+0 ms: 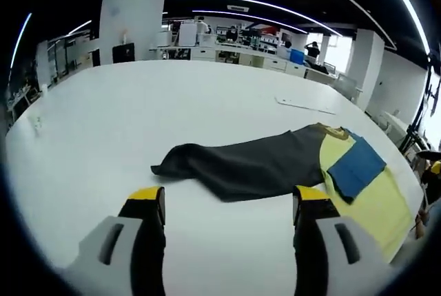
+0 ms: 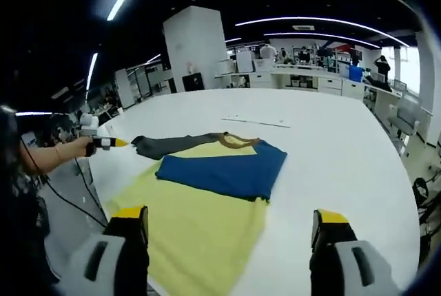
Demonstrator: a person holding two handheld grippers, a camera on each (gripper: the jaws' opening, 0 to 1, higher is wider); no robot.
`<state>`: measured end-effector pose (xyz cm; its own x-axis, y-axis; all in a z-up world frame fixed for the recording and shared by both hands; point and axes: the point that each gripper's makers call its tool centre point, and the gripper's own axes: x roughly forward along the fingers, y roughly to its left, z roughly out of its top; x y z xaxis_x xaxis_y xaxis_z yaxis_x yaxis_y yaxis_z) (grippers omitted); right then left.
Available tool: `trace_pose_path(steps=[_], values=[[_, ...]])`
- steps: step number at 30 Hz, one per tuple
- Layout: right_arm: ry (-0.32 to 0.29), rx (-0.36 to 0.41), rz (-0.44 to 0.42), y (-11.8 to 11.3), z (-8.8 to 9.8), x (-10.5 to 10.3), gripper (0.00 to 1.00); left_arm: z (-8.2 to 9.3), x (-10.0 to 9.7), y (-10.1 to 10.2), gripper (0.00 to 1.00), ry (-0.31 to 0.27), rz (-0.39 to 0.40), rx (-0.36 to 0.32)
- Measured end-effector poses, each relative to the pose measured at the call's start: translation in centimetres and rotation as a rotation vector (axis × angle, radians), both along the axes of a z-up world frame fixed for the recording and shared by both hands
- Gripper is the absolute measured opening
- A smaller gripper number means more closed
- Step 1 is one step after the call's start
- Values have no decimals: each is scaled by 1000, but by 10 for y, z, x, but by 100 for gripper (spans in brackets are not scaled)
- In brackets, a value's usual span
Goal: Fold the garment on the visible template until the final outline fits inside the template.
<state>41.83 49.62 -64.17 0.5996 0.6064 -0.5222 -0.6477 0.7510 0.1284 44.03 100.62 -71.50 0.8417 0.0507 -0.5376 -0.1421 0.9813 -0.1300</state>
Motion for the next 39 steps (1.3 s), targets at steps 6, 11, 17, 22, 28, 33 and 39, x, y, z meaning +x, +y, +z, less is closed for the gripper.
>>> trace_pose_path(steps=[6, 11, 17, 22, 28, 33, 39], values=[[-31, 4, 49, 10, 9, -9, 100, -8, 13, 9, 59, -9, 31, -24], [-49, -14, 80, 15, 9, -12, 100, -20, 19, 8, 49, 20, 40, -24], [-60, -22, 100, 21, 8, -12, 100, -26, 26, 11, 35, 8, 78, -38], [-73, -40, 112, 23, 6, -12, 100, -39, 26, 15, 31, 52, 102, -11], [-75, -42, 108, 25, 6, -11, 100, -35, 30, 22, 24, -38, 174, -61], [-71, -48, 105, 24, 1, -14, 100, -41, 23, 16, 21, 11, 164, -132], [-48, -58, 100, 23, -7, -17, 98, -47, 25, 15, 6, 42, 146, -112]])
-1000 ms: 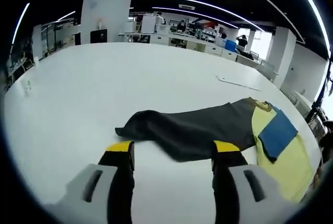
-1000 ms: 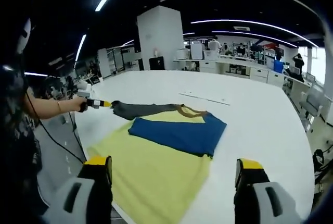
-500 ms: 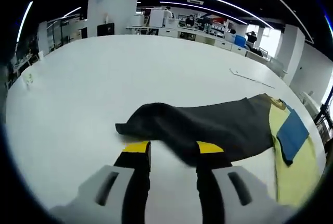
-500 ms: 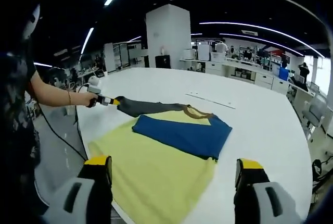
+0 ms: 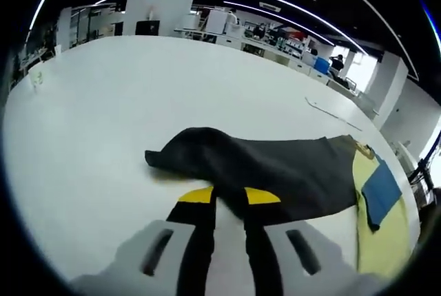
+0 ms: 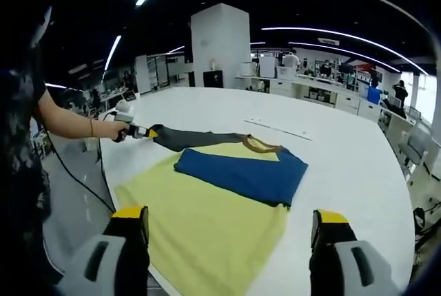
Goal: Fold the garment on the visible template until the final outline fits inside the template.
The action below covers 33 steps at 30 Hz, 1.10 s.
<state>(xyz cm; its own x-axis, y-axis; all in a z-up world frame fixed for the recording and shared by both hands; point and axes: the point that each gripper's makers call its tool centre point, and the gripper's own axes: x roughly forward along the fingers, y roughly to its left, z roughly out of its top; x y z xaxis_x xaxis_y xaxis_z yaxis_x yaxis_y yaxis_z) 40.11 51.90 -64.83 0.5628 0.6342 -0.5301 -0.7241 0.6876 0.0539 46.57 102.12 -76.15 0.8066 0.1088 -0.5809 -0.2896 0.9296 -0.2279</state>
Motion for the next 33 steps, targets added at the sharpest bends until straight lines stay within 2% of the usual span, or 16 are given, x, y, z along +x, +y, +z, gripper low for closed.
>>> trace_pose_path(steps=[2, 3, 9, 11, 13, 15, 21, 23, 25, 33], values=[[4, -2, -4, 0, -1, -1, 98, -2, 1, -3, 0, -1, 12, -53], [6, -4, -6, -1, -2, -1, 98, -2, 4, -2, 0, -20, 17, -64], [8, -11, -16, -5, -4, 2, 97, -2, 2, -4, 0, -8, 3, -52], [8, -7, -12, -4, -4, 2, 97, 4, 1, -3, 0, -17, 8, -24], [7, -11, -5, -5, -5, 3, 98, 5, 0, -6, 0, -2, -7, -9], [12, -12, -1, -5, -7, 3, 99, 10, -2, -7, 0, -13, -10, 10], [16, -7, 9, -3, -10, 5, 99, 27, -2, -16, 0, -61, -21, -23], [14, -5, 16, -2, -9, 5, 100, 29, -2, -21, 0, -51, -30, -32], [21, 1, 23, -1, -10, 4, 100, 38, -2, -23, 0, -64, -45, 0], [21, -6, 35, 3, -9, 2, 100, 67, 9, -38, 0, -127, -89, 18]])
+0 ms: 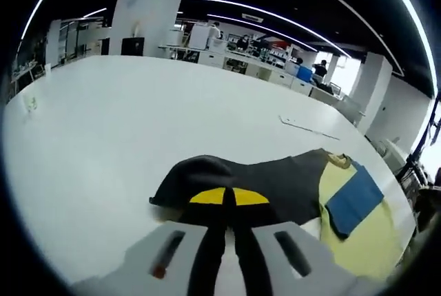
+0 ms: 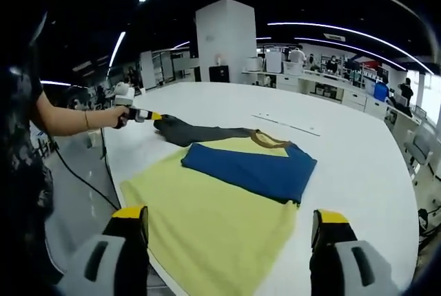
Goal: Fold the garment on the visible template until the final outline fits inside the template.
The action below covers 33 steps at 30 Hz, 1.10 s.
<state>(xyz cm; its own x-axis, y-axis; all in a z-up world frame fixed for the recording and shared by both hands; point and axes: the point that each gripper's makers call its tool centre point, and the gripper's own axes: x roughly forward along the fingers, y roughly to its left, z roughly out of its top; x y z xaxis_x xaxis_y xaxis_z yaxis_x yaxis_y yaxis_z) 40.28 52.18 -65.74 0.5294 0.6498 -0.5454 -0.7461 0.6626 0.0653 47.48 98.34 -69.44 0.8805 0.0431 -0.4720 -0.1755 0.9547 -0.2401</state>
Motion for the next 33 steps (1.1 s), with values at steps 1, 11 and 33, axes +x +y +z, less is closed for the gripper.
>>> trace_pose_path(steps=[1, 11, 33], values=[[-3, 0, -1, 1, 1, 0, 100, 3, 2, -3, 0, -6, -6, 0], [-6, -3, -6, 2, 3, -2, 100, 32, 23, -33, 0, -57, -106, 36], [8, -1, -31, 4, 3, -11, 100, 64, 67, -131, 0, -113, -291, 10]])
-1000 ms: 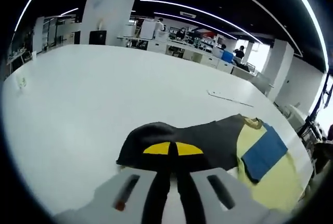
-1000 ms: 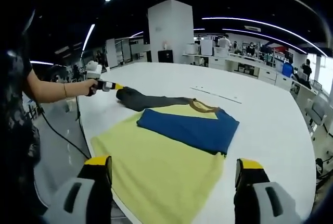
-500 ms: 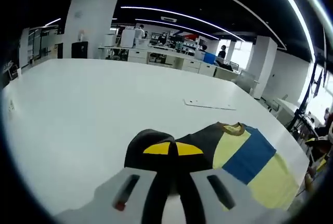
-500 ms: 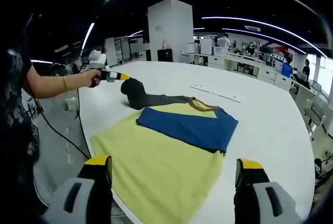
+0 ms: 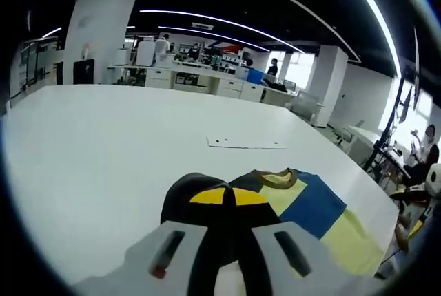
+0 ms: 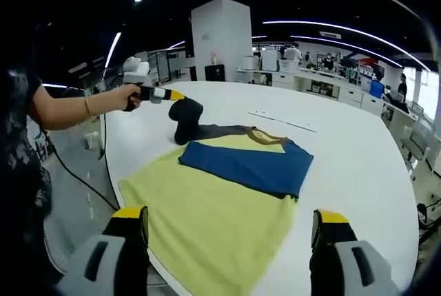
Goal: Fold the garment on the visible template until the final outline fits inside the template.
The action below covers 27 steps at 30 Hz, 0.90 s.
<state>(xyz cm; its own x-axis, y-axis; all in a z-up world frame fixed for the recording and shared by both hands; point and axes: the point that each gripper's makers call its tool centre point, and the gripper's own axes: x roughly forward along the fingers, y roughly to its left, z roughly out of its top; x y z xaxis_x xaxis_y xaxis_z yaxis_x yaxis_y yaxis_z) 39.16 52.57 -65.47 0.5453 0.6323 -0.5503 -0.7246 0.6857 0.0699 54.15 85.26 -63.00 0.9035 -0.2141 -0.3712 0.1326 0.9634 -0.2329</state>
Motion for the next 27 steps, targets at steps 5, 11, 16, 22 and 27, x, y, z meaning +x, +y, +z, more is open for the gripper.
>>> trace_pose_path(steps=[5, 11, 16, 22, 27], values=[[12, -10, -6, -4, -5, 0, 99, 3, 10, -21, 0, -11, -25, 3], [28, -9, -29, -8, -10, 0, 99, 5, 19, -50, 0, -20, -56, 0], [41, -16, -46, -15, -15, 0, 98, 2, 26, -71, 0, -22, -92, 17], [60, -19, -50, -17, -23, -1, 98, -4, 28, -96, 0, -19, -150, 32], [70, -13, -56, -16, -26, -1, 97, -11, 25, -113, 0, -12, -181, 28]])
